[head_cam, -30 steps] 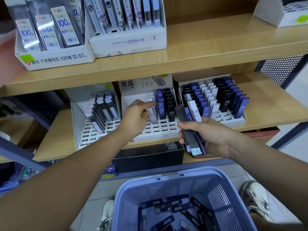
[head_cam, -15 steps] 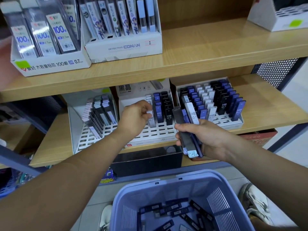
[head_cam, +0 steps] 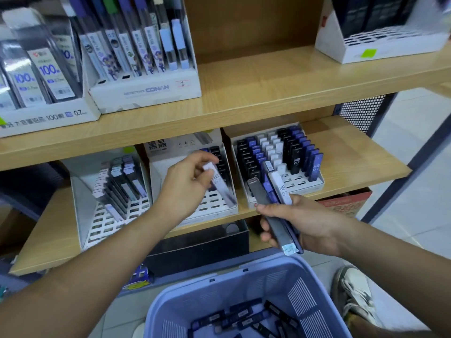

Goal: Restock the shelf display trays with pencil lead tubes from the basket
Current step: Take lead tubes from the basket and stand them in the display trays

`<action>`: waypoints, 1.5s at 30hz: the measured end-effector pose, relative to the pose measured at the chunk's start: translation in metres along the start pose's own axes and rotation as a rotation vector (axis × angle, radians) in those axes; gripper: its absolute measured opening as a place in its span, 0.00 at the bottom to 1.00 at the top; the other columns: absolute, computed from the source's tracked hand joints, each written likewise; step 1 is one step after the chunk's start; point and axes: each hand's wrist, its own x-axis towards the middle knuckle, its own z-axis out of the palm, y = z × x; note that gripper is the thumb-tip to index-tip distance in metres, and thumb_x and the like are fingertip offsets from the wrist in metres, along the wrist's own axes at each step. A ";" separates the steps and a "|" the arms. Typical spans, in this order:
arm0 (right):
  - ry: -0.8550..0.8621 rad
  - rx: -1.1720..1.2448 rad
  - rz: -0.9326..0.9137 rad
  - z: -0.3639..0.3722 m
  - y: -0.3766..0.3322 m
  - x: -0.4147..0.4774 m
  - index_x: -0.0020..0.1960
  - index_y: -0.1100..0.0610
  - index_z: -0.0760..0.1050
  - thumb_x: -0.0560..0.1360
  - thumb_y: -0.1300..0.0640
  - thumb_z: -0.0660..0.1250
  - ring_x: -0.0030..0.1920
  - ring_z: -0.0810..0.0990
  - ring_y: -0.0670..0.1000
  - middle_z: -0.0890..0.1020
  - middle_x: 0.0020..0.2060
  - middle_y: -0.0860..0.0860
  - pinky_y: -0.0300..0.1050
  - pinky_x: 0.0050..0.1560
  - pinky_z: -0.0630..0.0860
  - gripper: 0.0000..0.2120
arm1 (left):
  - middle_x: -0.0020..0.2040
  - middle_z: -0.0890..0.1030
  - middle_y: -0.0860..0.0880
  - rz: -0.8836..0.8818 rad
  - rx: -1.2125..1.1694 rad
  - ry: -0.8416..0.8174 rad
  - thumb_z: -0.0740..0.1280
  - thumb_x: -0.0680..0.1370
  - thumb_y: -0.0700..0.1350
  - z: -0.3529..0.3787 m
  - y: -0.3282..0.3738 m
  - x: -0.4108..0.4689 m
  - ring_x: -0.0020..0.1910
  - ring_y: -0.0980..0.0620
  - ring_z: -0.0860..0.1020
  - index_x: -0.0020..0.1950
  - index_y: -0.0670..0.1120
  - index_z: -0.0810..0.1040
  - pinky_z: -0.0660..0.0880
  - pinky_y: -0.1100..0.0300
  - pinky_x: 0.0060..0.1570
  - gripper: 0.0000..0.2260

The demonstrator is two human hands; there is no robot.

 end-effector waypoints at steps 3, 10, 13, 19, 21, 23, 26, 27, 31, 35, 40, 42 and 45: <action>0.065 -0.052 -0.015 -0.021 0.000 -0.012 0.46 0.60 0.76 0.76 0.57 0.71 0.33 0.80 0.53 0.80 0.34 0.56 0.44 0.33 0.77 0.06 | 0.43 0.81 0.46 -0.006 -0.197 0.020 0.66 0.77 0.36 0.014 0.024 -0.004 0.40 0.52 0.82 0.47 0.55 0.77 0.80 0.60 0.43 0.13; 0.200 0.002 -0.084 -0.063 -0.010 -0.031 0.49 0.60 0.75 0.77 0.60 0.69 0.31 0.78 0.53 0.79 0.35 0.57 0.43 0.32 0.77 0.04 | 0.41 0.82 0.49 0.034 -0.212 0.074 0.72 0.74 0.38 0.048 0.055 0.019 0.42 0.51 0.81 0.46 0.55 0.78 0.80 0.53 0.47 0.11; 0.234 0.062 -0.111 -0.073 -0.018 -0.034 0.50 0.61 0.75 0.77 0.60 0.69 0.30 0.78 0.52 0.79 0.33 0.57 0.42 0.30 0.77 0.06 | 0.39 0.80 0.52 0.052 -0.158 0.135 0.72 0.74 0.40 0.064 0.063 0.041 0.41 0.53 0.79 0.43 0.56 0.77 0.79 0.57 0.46 0.10; 0.264 0.166 -0.131 -0.086 -0.025 -0.033 0.49 0.60 0.74 0.77 0.59 0.69 0.29 0.77 0.52 0.78 0.32 0.57 0.42 0.30 0.77 0.06 | 0.44 0.82 0.55 0.101 0.075 0.092 0.69 0.77 0.43 0.093 0.061 0.067 0.39 0.58 0.77 0.56 0.50 0.82 0.75 0.65 0.42 0.09; 0.262 0.196 -0.128 -0.089 -0.025 -0.035 0.50 0.60 0.74 0.77 0.59 0.70 0.29 0.77 0.52 0.78 0.33 0.57 0.42 0.30 0.77 0.07 | 0.50 0.82 0.52 0.136 0.152 0.049 0.69 0.77 0.42 0.102 0.060 0.072 0.38 0.60 0.76 0.59 0.49 0.81 0.73 0.69 0.45 0.11; 0.263 0.216 -0.122 -0.092 -0.025 -0.035 0.51 0.61 0.74 0.77 0.59 0.70 0.29 0.77 0.52 0.78 0.33 0.57 0.41 0.30 0.77 0.07 | 0.53 0.83 0.51 0.146 0.185 0.010 0.69 0.77 0.41 0.110 0.061 0.076 0.40 0.60 0.76 0.59 0.48 0.82 0.71 0.71 0.47 0.11; 0.266 0.228 -0.123 -0.094 -0.024 -0.035 0.52 0.61 0.74 0.77 0.59 0.70 0.29 0.77 0.52 0.78 0.33 0.57 0.42 0.30 0.78 0.08 | 0.53 0.83 0.49 0.156 0.223 -0.003 0.70 0.76 0.41 0.119 0.064 0.080 0.41 0.59 0.77 0.57 0.47 0.82 0.68 0.74 0.46 0.11; 0.267 0.231 -0.124 -0.094 -0.024 -0.035 0.53 0.61 0.74 0.76 0.59 0.70 0.29 0.77 0.53 0.78 0.33 0.57 0.42 0.30 0.78 0.09 | 0.52 0.83 0.49 0.150 0.227 -0.002 0.70 0.76 0.41 0.121 0.064 0.081 0.40 0.59 0.77 0.57 0.47 0.82 0.68 0.75 0.45 0.11; 0.265 0.237 -0.132 -0.097 -0.023 -0.034 0.54 0.61 0.74 0.77 0.59 0.70 0.30 0.77 0.53 0.78 0.34 0.57 0.42 0.31 0.77 0.09 | 0.49 0.83 0.50 0.100 0.231 -0.016 0.70 0.76 0.42 0.123 0.064 0.087 0.38 0.59 0.77 0.57 0.49 0.82 0.68 0.75 0.42 0.11; 0.266 0.243 -0.130 -0.095 -0.023 -0.033 0.55 0.62 0.74 0.77 0.59 0.69 0.30 0.77 0.53 0.79 0.34 0.57 0.42 0.30 0.77 0.10 | 0.53 0.83 0.51 0.056 0.214 -0.037 0.70 0.76 0.43 0.124 0.061 0.089 0.44 0.56 0.80 0.57 0.50 0.83 0.70 0.75 0.42 0.10; 0.249 0.242 -0.118 -0.093 -0.021 -0.031 0.56 0.62 0.75 0.77 0.59 0.69 0.30 0.78 0.52 0.79 0.34 0.57 0.42 0.31 0.78 0.10 | 0.58 0.81 0.51 0.095 0.304 -0.099 0.66 0.79 0.43 0.124 0.059 0.091 0.48 0.57 0.78 0.60 0.49 0.81 0.69 0.71 0.47 0.11; 0.245 0.243 -0.111 -0.092 -0.021 -0.030 0.56 0.62 0.75 0.77 0.59 0.69 0.30 0.78 0.52 0.79 0.34 0.57 0.42 0.31 0.78 0.10 | 0.49 0.83 0.53 0.076 0.279 -0.076 0.67 0.78 0.42 0.126 0.059 0.093 0.46 0.56 0.79 0.55 0.50 0.80 0.73 0.65 0.47 0.07; 0.241 0.255 -0.106 -0.092 -0.021 -0.030 0.56 0.62 0.75 0.77 0.59 0.69 0.31 0.78 0.52 0.80 0.34 0.57 0.42 0.32 0.78 0.10 | 0.40 0.80 0.57 0.046 0.241 -0.041 0.70 0.76 0.43 0.127 0.061 0.095 0.43 0.55 0.80 0.46 0.50 0.81 0.74 0.64 0.46 0.03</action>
